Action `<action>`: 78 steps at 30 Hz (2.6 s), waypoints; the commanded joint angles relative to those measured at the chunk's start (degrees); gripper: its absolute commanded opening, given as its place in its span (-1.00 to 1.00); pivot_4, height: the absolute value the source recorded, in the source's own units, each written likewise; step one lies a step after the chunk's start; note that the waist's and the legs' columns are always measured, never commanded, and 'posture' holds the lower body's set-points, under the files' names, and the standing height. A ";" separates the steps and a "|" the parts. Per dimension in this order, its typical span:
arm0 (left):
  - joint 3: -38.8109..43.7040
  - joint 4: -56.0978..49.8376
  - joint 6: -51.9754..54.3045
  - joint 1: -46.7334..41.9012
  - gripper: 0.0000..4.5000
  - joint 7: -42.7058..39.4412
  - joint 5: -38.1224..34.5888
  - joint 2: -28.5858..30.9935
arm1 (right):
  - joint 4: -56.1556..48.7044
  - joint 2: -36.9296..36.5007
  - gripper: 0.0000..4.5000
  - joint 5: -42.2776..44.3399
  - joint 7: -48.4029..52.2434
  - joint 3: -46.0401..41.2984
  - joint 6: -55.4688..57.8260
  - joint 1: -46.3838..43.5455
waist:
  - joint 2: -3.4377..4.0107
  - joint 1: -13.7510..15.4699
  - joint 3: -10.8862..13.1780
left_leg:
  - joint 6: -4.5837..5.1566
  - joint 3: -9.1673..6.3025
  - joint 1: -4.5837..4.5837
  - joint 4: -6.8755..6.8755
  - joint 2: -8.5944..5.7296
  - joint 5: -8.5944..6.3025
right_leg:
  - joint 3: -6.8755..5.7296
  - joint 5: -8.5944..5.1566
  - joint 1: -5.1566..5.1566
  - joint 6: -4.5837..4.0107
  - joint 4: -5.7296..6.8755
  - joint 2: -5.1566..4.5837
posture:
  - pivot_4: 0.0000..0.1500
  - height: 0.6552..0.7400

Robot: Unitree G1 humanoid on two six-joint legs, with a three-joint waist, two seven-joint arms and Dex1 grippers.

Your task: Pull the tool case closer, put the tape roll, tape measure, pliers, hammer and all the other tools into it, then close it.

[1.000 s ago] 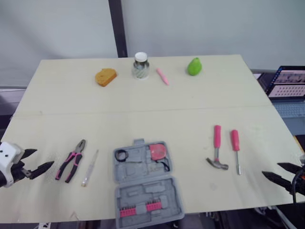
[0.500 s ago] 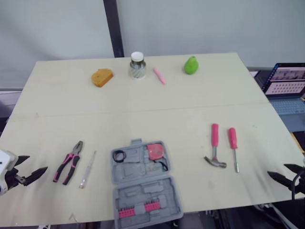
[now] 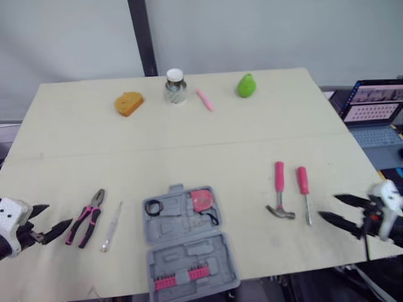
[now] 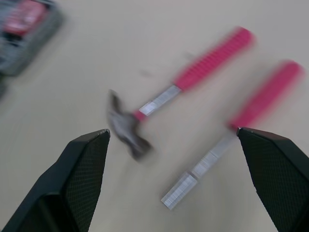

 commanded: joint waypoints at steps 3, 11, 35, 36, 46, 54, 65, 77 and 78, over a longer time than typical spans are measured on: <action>0.25 -5.97 4.70 0.08 1.00 4.23 -1.85 -3.68 | -14.40 3.07 0.98 3.35 -3.91 11.69 8.36 -12.13 | -0.09 0.24 0.01 | 0.01 0.00 -0.05 0.07 -0.01 -0.03 | -0.01 0.00 -0.04 -0.01 0.03 0.00 | 1.00 1.00; -2.92 -8.64 4.47 0.67 1.00 9.17 0.50 -9.13 | -12.91 11.58 0.98 0.43 -5.62 25.27 11.62 -32.95 | -0.22 0.57 -0.01 | 0.03 -0.03 -0.14 0.20 -0.02 -0.05 | -0.09 0.03 -0.07 -0.06 0.07 0.00 | 1.00 1.00; -9.13 2.23 4.49 -3.52 0.76 12.10 6.11 -9.92 | -13.10 12.21 1.00 -0.02 -4.66 27.54 12.31 -37.99 | -0.20 1.11 -0.04 | 0.03 0.01 -0.09 0.25 -0.02 -0.04 | -0.13 0.04 -0.09 -0.07 0.18 0.00 | 1.00 1.00; -9.17 2.29 4.46 -3.41 0.63 12.12 6.08 -9.90 | -13.08 12.19 1.00 0.01 -4.64 27.50 12.34 -37.99 | -0.20 1.14 -0.05 | 0.03 0.01 -0.09 0.25 -0.02 -0.04 | -0.13 0.04 -0.09 -0.07 0.19 0.00 | 1.00 1.00; -10.19 3.33 2.66 -3.79 0.15 11.35 6.44 -9.38 | -12.25 12.42 1.00 -0.26 -4.38 27.33 11.71 -37.93 | -0.09 1.13 -0.09 | 0.05 0.09 -0.04 0.23 -0.02 -0.05 | -0.10 0.04 -0.11 -0.08 0.18 -0.01 | 1.00 1.00; -10.54 -8.01 6.04 -12.76 0.15 1.32 1.33 0.65 | -11.86 11.81 1.00 -1.50 -4.98 26.46 11.54 -39.93 | -0.46 1.93 0.09 | 0.02 0.02 -0.45 0.48 0.00 -0.03 | -0.16 0.06 -0.47 -0.12 0.46 -0.01 | 1.00 1.00; -39.11 -17.55 11.89 -40.57 0.15 -15.07 7.30 3.36 | -8.10 11.02 1.00 -10.07 -4.05 36.90 17.06 -50.04 | -0.41 0.75 0.11 | 0.07 0.17 -1.13 0.93 0.01 -0.10 | -0.46 0.13 -1.13 -0.20 0.66 0.00 | 1.00 1.00; -44.94 -18.18 13.17 -45.26 0.15 -16.38 8.86 -2.12 | -8.22 14.24 1.00 -15.75 -4.25 47.20 23.59 -54.37 | -0.41 0.34 0.13 | 0.07 0.12 -1.22 1.05 0.05 -0.10 | -0.49 0.13 -1.14 -0.20 0.67 0.00 | 1.00 1.00; -44.97 -18.41 13.36 -45.06 0.15 -16.39 8.90 -2.36 | -8.15 14.64 1.00 -16.07 -4.35 47.61 23.77 -54.40 | -0.41 0.36 0.13 | 0.07 0.10 -1.23 1.08 0.05 -0.10 | -0.50 0.13 -1.14 -0.20 0.68 0.00 | 1.00 1.00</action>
